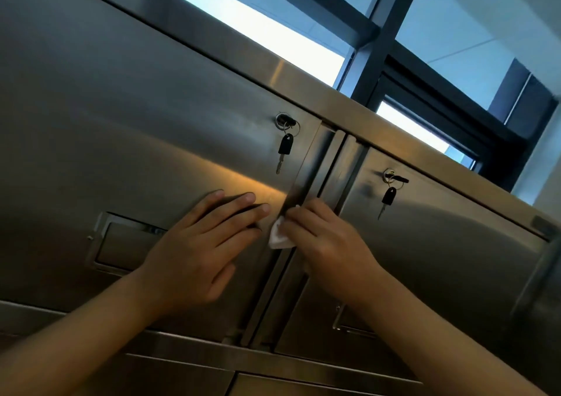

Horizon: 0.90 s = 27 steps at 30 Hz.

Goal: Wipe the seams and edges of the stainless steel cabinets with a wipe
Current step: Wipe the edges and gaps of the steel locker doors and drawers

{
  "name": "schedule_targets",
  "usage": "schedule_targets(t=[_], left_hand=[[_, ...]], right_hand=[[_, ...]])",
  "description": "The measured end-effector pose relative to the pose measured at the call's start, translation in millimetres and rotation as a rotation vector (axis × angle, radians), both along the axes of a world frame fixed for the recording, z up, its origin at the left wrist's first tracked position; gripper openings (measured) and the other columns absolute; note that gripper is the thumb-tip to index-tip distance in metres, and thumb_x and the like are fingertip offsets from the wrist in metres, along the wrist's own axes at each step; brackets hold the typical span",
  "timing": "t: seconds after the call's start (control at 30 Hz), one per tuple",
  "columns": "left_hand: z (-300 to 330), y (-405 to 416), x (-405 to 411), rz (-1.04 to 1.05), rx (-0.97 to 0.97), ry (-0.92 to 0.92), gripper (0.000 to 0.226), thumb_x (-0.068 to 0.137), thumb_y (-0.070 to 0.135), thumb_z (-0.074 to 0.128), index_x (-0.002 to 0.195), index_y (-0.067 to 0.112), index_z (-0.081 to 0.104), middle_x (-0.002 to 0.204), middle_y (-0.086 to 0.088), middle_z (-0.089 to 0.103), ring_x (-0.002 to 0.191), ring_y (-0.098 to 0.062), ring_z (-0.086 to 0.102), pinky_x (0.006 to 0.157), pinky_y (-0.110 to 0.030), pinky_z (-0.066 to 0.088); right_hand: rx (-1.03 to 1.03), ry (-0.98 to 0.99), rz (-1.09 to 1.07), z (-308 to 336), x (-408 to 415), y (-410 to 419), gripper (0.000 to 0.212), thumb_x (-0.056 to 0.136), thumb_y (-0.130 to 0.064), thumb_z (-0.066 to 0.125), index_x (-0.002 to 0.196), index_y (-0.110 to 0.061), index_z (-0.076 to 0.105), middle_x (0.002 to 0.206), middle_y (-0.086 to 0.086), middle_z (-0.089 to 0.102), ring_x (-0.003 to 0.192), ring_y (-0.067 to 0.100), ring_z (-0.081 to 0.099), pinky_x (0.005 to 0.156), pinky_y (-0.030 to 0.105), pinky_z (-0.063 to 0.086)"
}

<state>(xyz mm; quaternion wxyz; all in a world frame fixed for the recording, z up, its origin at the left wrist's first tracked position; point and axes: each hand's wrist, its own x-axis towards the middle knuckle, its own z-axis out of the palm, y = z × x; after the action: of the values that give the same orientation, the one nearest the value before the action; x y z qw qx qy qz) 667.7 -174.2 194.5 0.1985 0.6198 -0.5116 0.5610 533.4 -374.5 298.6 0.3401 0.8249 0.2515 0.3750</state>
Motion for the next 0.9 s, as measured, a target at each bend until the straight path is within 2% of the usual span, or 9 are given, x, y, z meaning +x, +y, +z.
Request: schedule_targets(t=[0.17, 0.3, 0.43, 0.57, 0.67, 0.9], left_hand=[[-1, 0, 1, 0.007, 0.007, 0.002, 0.048, 0.089, 0.021, 0.058, 0.135, 0.014, 0.067, 0.162, -0.008, 0.042, 0.154, -0.027, 0.032, 0.124, -0.055, 0.027], [0, 0, 0, 0.002, 0.005, 0.010, 0.048, 0.088, 0.020, 0.057, 0.135, 0.015, 0.067, 0.162, -0.008, 0.042, 0.154, -0.028, 0.033, 0.123, -0.056, 0.029], [0, 0, -1, 0.009, -0.002, 0.009, 0.047, 0.089, 0.020, 0.056, 0.134, 0.014, 0.068, 0.161, -0.009, 0.044, 0.153, -0.029, 0.035, 0.121, -0.058, 0.032], [0, -1, -3, 0.004, -0.013, 0.024, 0.047, 0.087, 0.019, 0.058, 0.133, 0.014, 0.069, 0.161, -0.008, 0.044, 0.153, -0.028, 0.035, 0.121, -0.059, 0.031], [-1, -2, -4, 0.000, -0.016, 0.031, 0.048, 0.086, 0.019, 0.062, 0.132, 0.013, 0.069, 0.161, -0.008, 0.044, 0.153, -0.028, 0.035, 0.122, -0.058, 0.029], [-1, -2, -5, -0.013, -0.024, 0.036, 0.047, 0.083, 0.018, 0.066, 0.130, 0.012, 0.071, 0.160, -0.009, 0.045, 0.153, -0.028, 0.034, 0.124, -0.056, 0.025]], right_hand=[[0.207, -0.236, 0.084, 50, 5, 2, 0.029, 0.089, -0.014, 0.074, 0.115, -0.004, 0.071, 0.123, 0.015, 0.068, 0.116, 0.028, 0.057, 0.097, 0.032, 0.049], [0.393, -0.414, 0.173, 82, 12, 12, 0.026, 0.097, -0.013, 0.059, 0.115, -0.001, 0.072, 0.120, 0.016, 0.067, 0.113, 0.026, 0.057, 0.101, 0.023, 0.040], [0.468, -0.458, 0.169, 71, 27, 21, 0.020, 0.099, -0.009, 0.065, 0.116, -0.001, 0.071, 0.120, 0.015, 0.066, 0.110, 0.021, 0.056, 0.095, 0.023, 0.045], [0.537, -0.468, 0.185, 49, 32, 30, 0.024, 0.097, -0.016, 0.071, 0.117, -0.003, 0.070, 0.123, 0.014, 0.065, 0.115, 0.020, 0.056, 0.101, 0.020, 0.040], [0.558, -0.472, 0.194, 41, 34, 33, 0.020, 0.099, -0.016, 0.069, 0.113, -0.003, 0.072, 0.122, 0.014, 0.067, 0.117, 0.021, 0.059, 0.104, 0.018, 0.039], [0.565, -0.475, 0.193, 21, 37, 36, 0.014, 0.099, -0.009, 0.065, 0.105, 0.000, 0.073, 0.113, 0.016, 0.070, 0.105, 0.025, 0.064, 0.093, 0.029, 0.050]])
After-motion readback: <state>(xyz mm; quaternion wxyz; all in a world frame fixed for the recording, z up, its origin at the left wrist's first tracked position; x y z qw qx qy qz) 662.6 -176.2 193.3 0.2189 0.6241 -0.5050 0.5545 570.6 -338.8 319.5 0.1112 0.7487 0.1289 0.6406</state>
